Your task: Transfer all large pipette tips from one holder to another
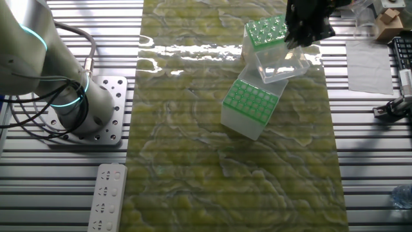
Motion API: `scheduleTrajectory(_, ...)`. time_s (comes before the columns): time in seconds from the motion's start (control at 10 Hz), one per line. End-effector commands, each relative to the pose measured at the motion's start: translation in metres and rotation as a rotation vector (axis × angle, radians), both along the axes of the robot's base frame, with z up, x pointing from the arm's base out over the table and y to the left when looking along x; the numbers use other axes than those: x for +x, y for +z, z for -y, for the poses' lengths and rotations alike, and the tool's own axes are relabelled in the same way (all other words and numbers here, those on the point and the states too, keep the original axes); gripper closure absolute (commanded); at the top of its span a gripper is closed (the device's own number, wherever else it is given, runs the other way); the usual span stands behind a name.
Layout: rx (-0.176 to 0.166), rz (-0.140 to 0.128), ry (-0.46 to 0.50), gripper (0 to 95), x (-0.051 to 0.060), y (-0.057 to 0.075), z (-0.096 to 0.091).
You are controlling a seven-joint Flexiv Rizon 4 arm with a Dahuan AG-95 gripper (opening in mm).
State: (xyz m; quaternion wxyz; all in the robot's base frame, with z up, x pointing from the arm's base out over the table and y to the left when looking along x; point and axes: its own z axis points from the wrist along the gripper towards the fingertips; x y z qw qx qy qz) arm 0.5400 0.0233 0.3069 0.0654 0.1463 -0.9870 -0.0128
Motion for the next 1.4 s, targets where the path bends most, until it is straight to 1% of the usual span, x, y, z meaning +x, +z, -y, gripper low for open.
scheduleTrajectory(0.1, 0.002, -0.002, 0.016, 95.0, 0.001, 0.000, 0.000)
scheduleTrajectory(0.3, 0.006, -0.001, 0.045, 95.0, 0.001, 0.000, 0.000)
scheduleTrajectory(0.4, 0.007, -0.002, 0.054, 95.0, -0.002, 0.001, 0.002)
scheduleTrajectory(0.5, 0.009, -0.006, 0.061, 95.0, -0.008, 0.002, 0.007)
scheduleTrajectory(0.6, 0.009, -0.011, 0.065, 95.0, -0.016, 0.003, 0.013)
scheduleTrajectory(0.7, 0.012, -0.014, 0.065, 95.0, -0.029, 0.003, 0.019)
scheduleTrajectory(0.8, 0.014, -0.015, 0.061, 95.0, -0.034, 0.002, 0.022)
scheduleTrajectory(0.9, 0.016, -0.020, 0.064, 95.0, -0.046, 0.001, 0.027)
scheduleTrajectory(1.0, 0.015, -0.020, 0.068, 95.0, -0.050, 0.000, 0.028)
scheduleTrajectory(1.1, 0.012, -0.022, 0.078, 95.0, -0.061, -0.001, 0.031)
scheduleTrajectory(1.4, 0.008, -0.034, 0.087, 95.0, -0.072, -0.006, 0.038)
